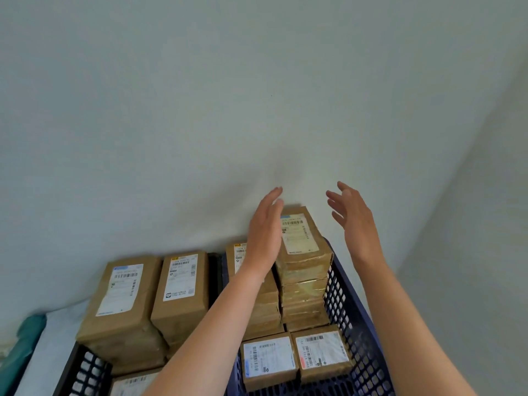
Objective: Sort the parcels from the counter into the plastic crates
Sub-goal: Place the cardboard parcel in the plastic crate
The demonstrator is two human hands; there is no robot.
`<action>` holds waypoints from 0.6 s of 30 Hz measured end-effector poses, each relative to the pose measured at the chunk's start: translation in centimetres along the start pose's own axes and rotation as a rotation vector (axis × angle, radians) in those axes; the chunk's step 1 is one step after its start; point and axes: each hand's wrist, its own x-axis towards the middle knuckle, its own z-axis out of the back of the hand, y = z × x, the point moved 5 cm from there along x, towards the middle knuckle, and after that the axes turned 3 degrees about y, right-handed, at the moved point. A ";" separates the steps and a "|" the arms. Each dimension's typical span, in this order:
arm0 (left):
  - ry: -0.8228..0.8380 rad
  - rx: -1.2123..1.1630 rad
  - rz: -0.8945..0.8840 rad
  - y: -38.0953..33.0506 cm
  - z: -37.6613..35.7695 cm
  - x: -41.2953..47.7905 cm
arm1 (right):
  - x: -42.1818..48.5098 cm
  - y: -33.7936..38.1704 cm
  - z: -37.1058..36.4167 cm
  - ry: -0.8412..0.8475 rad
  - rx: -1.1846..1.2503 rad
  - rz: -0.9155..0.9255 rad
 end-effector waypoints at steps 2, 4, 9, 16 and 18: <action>0.002 -0.023 0.000 0.2 0.6 -1.0 | -1.0 -0.2 -0.1 0.007 0.009 -0.003; -0.003 -0.034 0.005 0.1 1.7 -1.7 | -1.5 -0.3 -0.6 0.018 0.018 -0.008; -0.086 -0.068 0.015 -0.8 6.2 -3.1 | -1.9 0.3 -3.7 0.063 -0.003 -0.014; -0.240 -0.085 -0.012 -1.1 16.6 -7.6 | -4.7 3.6 -13.8 0.202 0.009 0.044; -0.302 -0.092 -0.011 -0.8 20.6 -9.6 | -6.2 5.0 -17.9 0.254 0.017 0.058</action>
